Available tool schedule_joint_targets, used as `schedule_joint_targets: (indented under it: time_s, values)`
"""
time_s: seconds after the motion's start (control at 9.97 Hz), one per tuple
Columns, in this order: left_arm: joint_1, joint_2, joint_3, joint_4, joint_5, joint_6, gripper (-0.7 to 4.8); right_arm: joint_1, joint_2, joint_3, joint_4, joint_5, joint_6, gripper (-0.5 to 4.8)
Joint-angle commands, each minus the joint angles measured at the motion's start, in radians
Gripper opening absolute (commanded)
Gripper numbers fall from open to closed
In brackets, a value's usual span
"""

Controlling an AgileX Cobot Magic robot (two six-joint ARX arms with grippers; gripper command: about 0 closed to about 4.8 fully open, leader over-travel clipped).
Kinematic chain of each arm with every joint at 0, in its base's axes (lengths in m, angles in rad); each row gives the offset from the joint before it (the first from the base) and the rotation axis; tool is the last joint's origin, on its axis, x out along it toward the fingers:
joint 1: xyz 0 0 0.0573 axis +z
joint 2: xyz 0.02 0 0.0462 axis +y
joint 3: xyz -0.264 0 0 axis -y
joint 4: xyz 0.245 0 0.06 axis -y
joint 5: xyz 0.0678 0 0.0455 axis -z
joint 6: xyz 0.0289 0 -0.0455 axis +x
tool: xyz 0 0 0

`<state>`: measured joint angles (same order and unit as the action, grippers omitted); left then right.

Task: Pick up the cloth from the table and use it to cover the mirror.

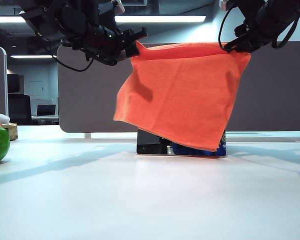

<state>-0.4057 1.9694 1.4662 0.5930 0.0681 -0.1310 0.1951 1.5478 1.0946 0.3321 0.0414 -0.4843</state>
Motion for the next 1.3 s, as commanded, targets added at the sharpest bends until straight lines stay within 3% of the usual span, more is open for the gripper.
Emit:
schedule_joint_targets:
  time_s: [0.1,0.2,0.5,0.6,0.7,0.9,1.0,1.1,1.3]
  values:
    - [0.000,-0.004,0.007,0.038,0.061,-0.001,1.14,0.000,-0.005,0.005,0.015,-0.027,0.001,-0.05]
    - [0.001,-0.004,0.009,0.071,0.043,-0.001,-0.06,0.000,-0.005,0.005,0.015,-0.045,-0.018,-0.05]
    - [-0.013,-0.006,0.011,0.074,0.060,0.003,-0.06,0.000,-0.005,0.005,0.007,-0.045,-0.018,-0.05]
    - [-0.023,-0.018,0.011,0.019,0.056,0.008,-0.06,0.000,-0.005,0.005,-0.008,-0.045,-0.018,-0.05]
    - [-0.023,-0.056,0.011,-0.115,0.014,0.072,-0.06,0.000,-0.005,0.005,-0.017,-0.052,-0.018,-0.05]
    - [-0.022,-0.103,0.010,-0.203,-0.022,0.078,-0.06,0.000,-0.005,0.005,-0.041,-0.088,-0.018,-0.05]
    - [-0.037,-0.132,0.010,-0.333,-0.030,0.072,-0.06,0.000,-0.008,0.005,-0.045,-0.085,-0.018,-0.05]
    - [-0.037,-0.132,0.010,-0.333,-0.032,0.072,-0.06,0.000,-0.007,0.005,-0.045,-0.081,-0.018,-0.05]
    - [-0.022,-0.098,0.011,-0.214,-0.095,0.074,-0.06,-0.003,0.005,0.005,0.014,-0.059,-0.021,-0.05]
